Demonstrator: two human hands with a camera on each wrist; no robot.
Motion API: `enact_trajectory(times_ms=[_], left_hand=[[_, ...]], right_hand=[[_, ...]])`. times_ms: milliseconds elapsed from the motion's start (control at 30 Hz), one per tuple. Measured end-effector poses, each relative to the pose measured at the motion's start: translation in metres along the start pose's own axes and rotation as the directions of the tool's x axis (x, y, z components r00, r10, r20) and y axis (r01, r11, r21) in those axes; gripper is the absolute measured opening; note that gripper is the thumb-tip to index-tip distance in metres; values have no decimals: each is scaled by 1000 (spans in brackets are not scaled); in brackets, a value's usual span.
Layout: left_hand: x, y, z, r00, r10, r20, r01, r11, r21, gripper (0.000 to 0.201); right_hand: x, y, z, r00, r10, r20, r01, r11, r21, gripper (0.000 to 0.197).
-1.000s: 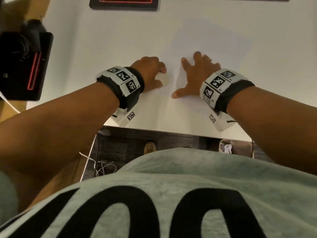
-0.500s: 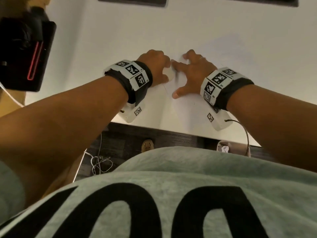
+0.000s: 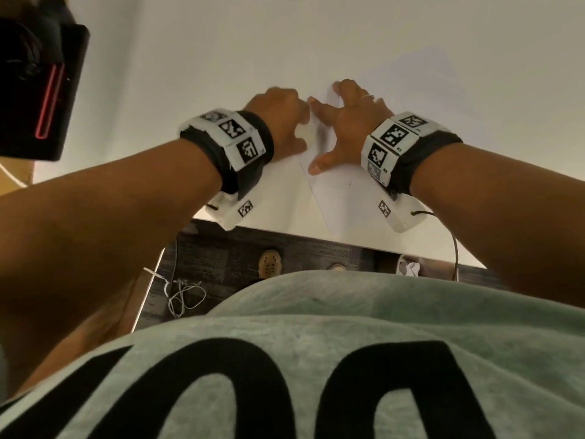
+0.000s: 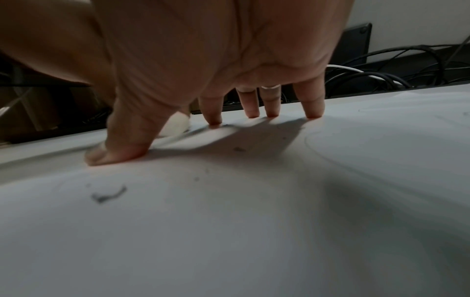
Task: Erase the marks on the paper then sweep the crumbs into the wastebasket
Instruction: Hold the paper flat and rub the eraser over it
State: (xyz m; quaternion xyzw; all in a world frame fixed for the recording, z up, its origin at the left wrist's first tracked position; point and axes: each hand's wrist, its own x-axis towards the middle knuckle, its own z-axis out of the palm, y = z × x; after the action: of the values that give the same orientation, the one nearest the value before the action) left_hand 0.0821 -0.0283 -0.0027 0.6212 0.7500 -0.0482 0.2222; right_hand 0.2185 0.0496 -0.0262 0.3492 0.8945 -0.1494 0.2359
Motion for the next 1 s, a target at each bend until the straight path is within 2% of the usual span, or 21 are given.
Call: enact_trajectory(times_ms=[67,167,300,433,600,733,867,1000], left_hand=[[-1,1,4,1000,18,2,-18,1000,-2,46],[3,-1,-1,999,-27,-46,26,999,-39,46],[-4,2,8,1000,-18,1,18,1000,-26,47],[3,-4,-3,994,-94,-49,92,995,-44,47],[-6,4,7,999,-43,12,43,999,-28,48],[0,-2,-3,994,-96,-46,94,994,-48,47],[-5,2,5,998,-63,-6,63,998,-30,48],[0,-2,-3,993,-113,-39,111,993,-43,47]], right_hand=[[1,0,0,1000,2,-1,-2,1000,4,119],[2,0,1,1000,1,2,-1,1000,9,119],[5,1,0,1000,0,7,0,1000,5,122],[5,1,2,1000,-3,-12,3,1000,11,120],[6,1,2,1000,-1,-15,1,1000,13,121],[6,0,3,1000,-3,-13,4,1000,12,122],[8,1,2,1000,-2,-3,2,1000,21,123],[8,1,4,1000,-6,-13,6,1000,21,123]])
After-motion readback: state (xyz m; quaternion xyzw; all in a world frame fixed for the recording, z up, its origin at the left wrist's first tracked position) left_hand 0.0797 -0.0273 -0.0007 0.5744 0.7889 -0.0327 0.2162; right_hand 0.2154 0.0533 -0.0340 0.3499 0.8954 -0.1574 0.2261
